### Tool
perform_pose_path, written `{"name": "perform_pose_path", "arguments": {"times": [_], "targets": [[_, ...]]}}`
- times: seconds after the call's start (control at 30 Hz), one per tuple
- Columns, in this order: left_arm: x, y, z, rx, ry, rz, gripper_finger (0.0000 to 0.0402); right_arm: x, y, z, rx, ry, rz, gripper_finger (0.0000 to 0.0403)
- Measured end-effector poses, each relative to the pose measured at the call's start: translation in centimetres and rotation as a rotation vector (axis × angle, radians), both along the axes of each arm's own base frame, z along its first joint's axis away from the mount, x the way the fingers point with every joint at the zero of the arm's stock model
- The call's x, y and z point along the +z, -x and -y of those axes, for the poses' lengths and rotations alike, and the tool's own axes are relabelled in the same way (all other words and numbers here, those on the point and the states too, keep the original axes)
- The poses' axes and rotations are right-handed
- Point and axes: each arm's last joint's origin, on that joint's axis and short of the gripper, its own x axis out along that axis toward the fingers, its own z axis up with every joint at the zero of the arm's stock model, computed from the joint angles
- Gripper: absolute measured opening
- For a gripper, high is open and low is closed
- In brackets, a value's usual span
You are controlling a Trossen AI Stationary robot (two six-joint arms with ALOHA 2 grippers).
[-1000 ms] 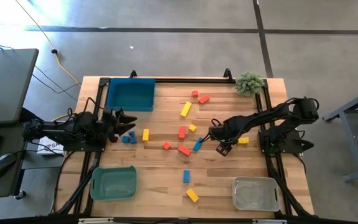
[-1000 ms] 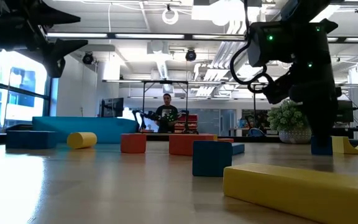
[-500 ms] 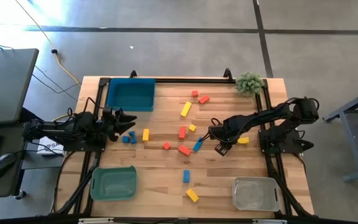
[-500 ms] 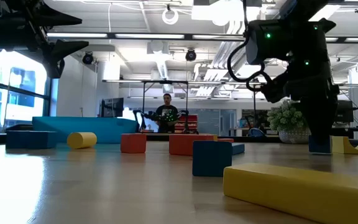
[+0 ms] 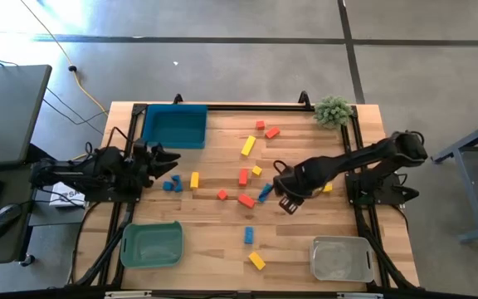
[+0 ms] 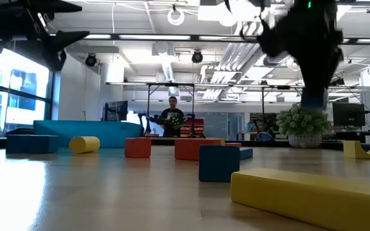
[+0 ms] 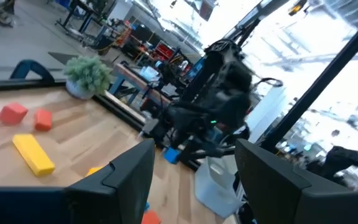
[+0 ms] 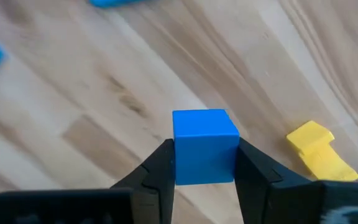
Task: Sort & place blocks by color
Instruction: Put the blue block into the white bin
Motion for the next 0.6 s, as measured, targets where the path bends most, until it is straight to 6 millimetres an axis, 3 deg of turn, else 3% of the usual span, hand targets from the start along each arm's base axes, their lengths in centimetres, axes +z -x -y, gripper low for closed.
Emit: {"name": "perform_pose_path", "arguments": {"times": [0.3, 0.6], "targets": [[3.7, 0.2, -0.2, 0.076, -0.145, -0.099, 0.0213, 4.9, 1.1, -4.1, -0.038, 0.099, 0.047, 0.0101], [3.6, -1.2, -0.4, 0.079, -0.175, -0.283, 0.0213, 6.0, 4.1, -8.9, 0.086, -0.002, -0.042, 0.0101]]}}
